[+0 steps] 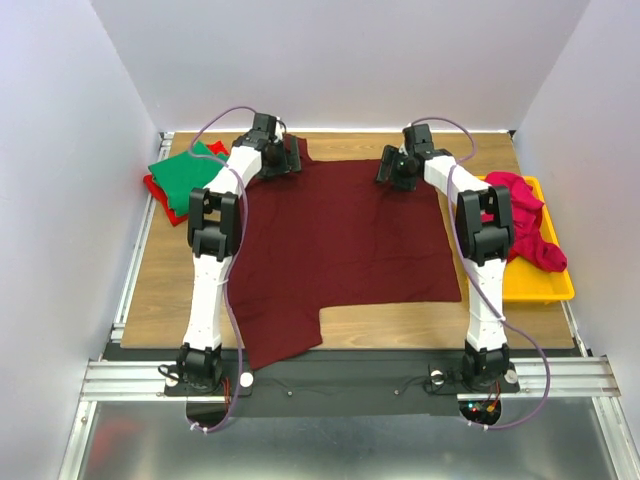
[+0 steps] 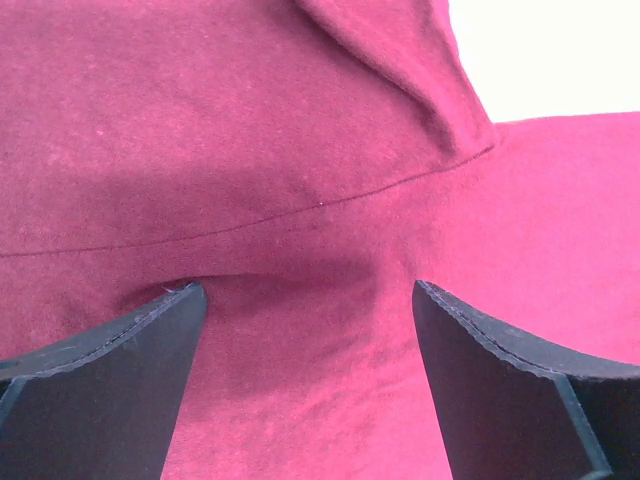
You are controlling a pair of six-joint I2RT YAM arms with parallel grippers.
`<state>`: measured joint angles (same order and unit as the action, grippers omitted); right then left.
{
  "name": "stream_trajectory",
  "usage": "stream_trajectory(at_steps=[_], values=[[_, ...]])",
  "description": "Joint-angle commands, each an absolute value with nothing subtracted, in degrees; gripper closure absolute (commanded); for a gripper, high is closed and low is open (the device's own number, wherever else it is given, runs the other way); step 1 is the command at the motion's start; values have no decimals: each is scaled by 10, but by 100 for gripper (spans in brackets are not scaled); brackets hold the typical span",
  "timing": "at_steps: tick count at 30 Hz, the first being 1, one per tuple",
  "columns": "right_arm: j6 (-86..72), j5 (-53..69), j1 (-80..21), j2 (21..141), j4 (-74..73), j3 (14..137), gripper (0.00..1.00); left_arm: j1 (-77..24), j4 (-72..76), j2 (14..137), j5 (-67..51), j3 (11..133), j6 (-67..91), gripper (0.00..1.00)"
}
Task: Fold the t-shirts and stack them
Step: Flatten the tshirt out
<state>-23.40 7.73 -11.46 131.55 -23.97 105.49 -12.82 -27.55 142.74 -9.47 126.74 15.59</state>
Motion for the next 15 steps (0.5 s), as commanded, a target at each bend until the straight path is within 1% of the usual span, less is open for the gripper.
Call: stream_trajectory(at_steps=[1,5,9,11,13,14,15], values=[[-238,50,-120,1361,-287,1113,26,-122,-261,1429,-127,1288,149,3],[-236,57,-120,1365,-294,1144,26,-122,-240,1403,-122,1316,145,3],[-220,77,-120,1345,-294,1150,25,-123,-226,1347,-99,1310,146,3],[-207,86,-120,1318,-294,1150,25,-125,-216,1289,-74,1268,151,3],[-200,87,-120,1293,-294,1138,24,-133,-196,1239,-50,1188,153,3],[-196,87,-120,1265,-293,1132,24,-144,-193,1185,-17,1158,157,3],[-194,86,-120,1251,-292,1115,24,-148,-196,1160,-3,1100,163,3]])
